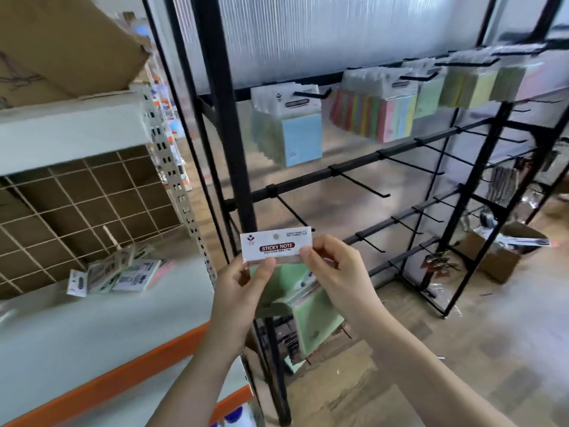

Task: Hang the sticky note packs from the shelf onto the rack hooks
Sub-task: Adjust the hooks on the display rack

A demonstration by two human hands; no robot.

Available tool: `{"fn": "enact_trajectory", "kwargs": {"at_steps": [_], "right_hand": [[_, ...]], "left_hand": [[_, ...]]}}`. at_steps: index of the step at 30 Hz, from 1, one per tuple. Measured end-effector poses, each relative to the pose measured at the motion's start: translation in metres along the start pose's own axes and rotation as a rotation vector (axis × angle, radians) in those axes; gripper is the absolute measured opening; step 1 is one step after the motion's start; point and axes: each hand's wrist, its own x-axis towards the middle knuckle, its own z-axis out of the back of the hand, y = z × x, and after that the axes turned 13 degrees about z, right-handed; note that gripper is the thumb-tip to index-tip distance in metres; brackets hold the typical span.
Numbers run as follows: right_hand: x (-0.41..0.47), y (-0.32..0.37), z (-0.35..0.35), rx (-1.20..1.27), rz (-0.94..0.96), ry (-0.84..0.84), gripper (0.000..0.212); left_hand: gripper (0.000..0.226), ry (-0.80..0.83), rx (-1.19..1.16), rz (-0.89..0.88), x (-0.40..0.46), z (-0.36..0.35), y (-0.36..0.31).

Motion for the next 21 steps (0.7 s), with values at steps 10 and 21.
{"fn": "enact_trajectory", "kwargs": {"at_steps": [10,21], "right_hand": [[-0.005,0.000,0.120,-0.067,-0.004,-0.119,0.012],[0.041,0.000,0.214,-0.153,0.019,-0.271,0.013]], "left_hand": [[0.036,0.039,0.064,-0.030,-0.008,-0.126,-0.022],[0.021,0.223,0.033,-0.023,0.037,-0.218,-0.060]]}}
